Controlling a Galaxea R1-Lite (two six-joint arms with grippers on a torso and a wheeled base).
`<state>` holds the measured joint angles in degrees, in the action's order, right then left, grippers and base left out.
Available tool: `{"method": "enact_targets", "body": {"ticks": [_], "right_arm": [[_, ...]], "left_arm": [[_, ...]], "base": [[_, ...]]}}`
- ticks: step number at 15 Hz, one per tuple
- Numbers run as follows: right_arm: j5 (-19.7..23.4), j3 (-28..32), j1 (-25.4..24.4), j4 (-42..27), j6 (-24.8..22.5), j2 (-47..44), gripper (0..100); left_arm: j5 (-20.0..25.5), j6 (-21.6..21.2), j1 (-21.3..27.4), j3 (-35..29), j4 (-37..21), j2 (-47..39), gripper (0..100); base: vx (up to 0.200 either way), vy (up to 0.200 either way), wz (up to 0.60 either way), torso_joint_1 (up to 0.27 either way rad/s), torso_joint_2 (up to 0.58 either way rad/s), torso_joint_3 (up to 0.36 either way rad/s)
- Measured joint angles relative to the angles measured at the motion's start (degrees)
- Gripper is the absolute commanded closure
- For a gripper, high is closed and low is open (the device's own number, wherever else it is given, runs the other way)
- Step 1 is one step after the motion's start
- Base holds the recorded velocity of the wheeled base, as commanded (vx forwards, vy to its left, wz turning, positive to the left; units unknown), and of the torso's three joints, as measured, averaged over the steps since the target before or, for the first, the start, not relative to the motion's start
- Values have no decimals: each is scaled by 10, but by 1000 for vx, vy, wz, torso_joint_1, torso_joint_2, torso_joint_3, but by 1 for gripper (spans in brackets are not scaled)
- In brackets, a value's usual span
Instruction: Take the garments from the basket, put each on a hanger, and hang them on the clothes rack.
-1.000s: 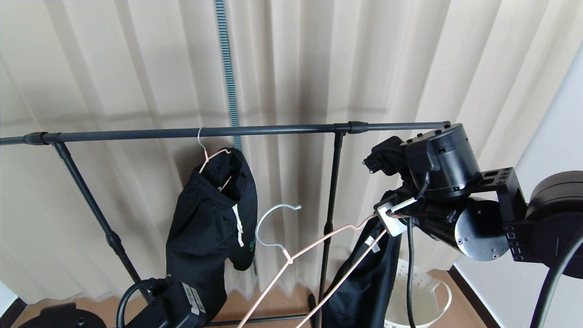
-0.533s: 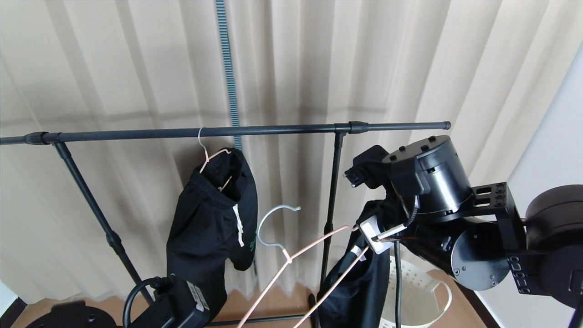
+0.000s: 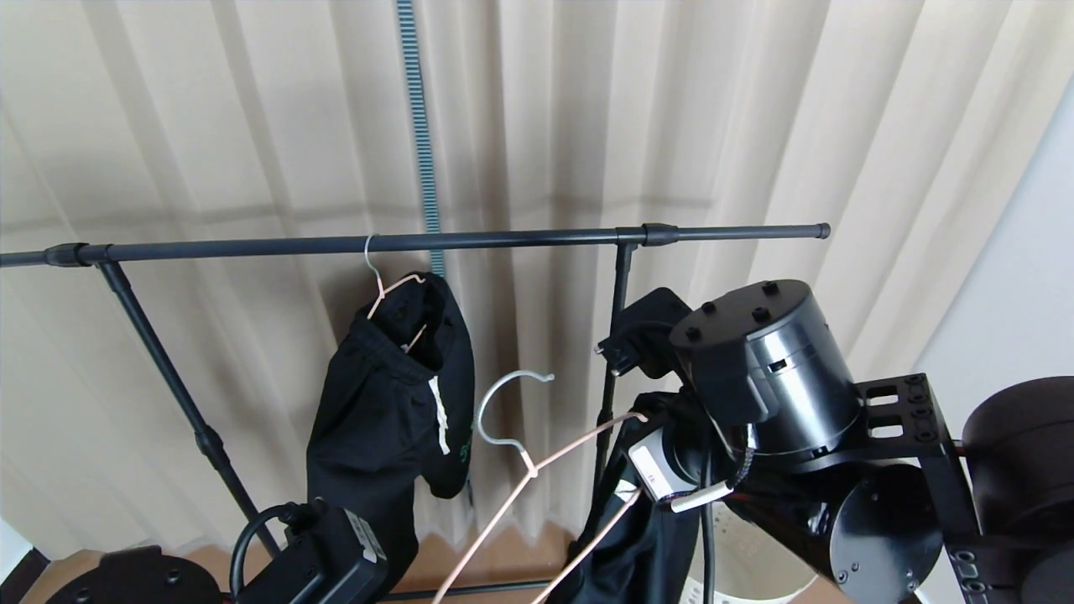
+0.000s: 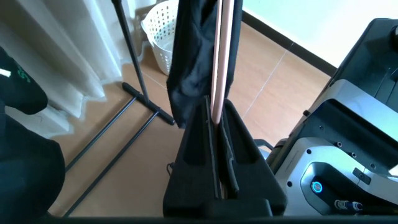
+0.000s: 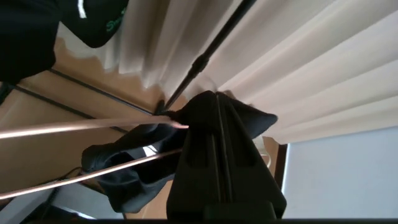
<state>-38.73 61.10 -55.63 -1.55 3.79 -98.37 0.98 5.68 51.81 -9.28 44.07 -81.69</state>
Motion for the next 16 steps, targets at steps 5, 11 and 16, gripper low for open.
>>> {"method": "enact_targets", "body": {"ticks": [5, 11, 16], "right_arm": [[15, 3, -30, 2, 22, 0, 100], [15, 10, -18, 3, 46, 8, 100], [15, 11, 37, 2, 46, 27, 100]], "left_arm": [[0, 0, -9, 1, 2, -7, 100], [-2, -5, -28, 6, 4, 6, 100], [-2, -36, -99, 3, 4, 28, 100]], "base": [[0, 0, 0, 0, 0, 0], [0, 0, 0, 0, 0, 0], [0, 0, 0, 0, 0, 0]]}}
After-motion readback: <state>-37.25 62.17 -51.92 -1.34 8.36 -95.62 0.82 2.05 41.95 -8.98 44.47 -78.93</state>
